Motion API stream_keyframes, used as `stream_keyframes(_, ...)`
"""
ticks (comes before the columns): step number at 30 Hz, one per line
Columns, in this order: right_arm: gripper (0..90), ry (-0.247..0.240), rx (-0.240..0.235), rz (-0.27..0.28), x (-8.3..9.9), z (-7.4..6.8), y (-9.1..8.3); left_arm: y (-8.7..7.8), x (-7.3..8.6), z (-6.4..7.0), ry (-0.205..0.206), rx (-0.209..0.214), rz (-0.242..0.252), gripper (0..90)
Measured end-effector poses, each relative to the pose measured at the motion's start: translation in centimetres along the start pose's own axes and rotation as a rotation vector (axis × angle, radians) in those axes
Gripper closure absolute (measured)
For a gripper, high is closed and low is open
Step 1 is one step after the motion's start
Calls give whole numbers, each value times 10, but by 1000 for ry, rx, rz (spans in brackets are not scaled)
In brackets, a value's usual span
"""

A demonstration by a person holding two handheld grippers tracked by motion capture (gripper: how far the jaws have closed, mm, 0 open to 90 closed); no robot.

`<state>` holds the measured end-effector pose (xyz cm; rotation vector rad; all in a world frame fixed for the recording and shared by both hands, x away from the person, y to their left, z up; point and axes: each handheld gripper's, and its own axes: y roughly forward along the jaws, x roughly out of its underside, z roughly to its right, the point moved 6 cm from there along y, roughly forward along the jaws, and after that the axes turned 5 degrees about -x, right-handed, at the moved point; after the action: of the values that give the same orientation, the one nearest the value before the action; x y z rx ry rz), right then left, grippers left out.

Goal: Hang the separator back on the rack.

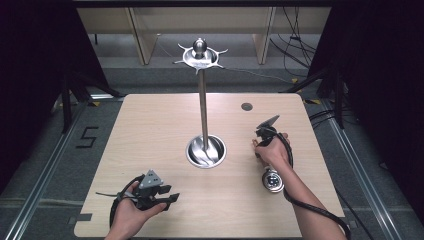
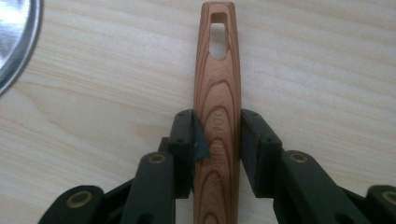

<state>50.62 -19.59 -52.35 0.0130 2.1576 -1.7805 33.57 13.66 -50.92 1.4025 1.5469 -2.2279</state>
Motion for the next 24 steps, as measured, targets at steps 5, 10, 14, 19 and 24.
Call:
stream_keyframes(5, 685, -29, -17, 54, 1, 0, -9, 0, 0, 1, -1, 8, -1, 558)
stream_keyframes(10, 685, -63, -50, 95, 4, -5, -21, 0, 0, 1, 1, 7, -3, 558)
stream_keyframes(14, 685, -104, -55, 158, 8, -7, -32, 0, 0, 0, 0, -6, -1, 558)
stream_keyframes(19, 685, -249, -75, 277, 16, -8, -48, 0, 1, 0, 4, -4, -6, 558)
stream_keyframes(24, 685, -284, -116, 370, 27, -14, -64, 1, 1, 1, 4, -2, -9, 558)
